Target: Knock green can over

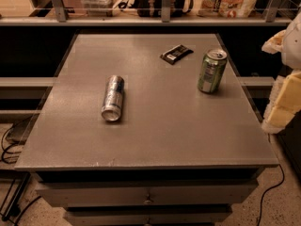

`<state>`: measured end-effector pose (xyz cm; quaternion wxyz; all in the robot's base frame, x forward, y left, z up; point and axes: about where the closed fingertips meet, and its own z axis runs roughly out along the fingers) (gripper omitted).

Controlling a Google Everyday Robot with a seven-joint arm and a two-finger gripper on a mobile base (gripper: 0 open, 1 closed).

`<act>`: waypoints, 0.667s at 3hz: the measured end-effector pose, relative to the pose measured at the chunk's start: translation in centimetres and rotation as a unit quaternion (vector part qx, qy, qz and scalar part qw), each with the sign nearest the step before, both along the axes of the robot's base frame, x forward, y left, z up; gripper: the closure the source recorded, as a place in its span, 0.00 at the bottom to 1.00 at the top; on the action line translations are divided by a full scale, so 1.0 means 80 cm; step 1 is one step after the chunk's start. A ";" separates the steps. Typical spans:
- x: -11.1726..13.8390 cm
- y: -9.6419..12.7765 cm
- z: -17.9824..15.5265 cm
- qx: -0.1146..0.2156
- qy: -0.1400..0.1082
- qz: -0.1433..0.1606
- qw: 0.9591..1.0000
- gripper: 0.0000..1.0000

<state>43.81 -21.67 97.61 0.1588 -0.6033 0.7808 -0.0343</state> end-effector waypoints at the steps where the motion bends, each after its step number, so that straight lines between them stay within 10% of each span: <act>1: 0.000 0.000 0.000 0.000 0.000 0.000 1.000 0.00; 2: 0.000 0.000 0.000 0.000 0.000 0.000 1.000 0.00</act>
Offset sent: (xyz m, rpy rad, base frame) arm 0.0440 -0.0088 -0.0125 0.2634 -0.1310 -0.0875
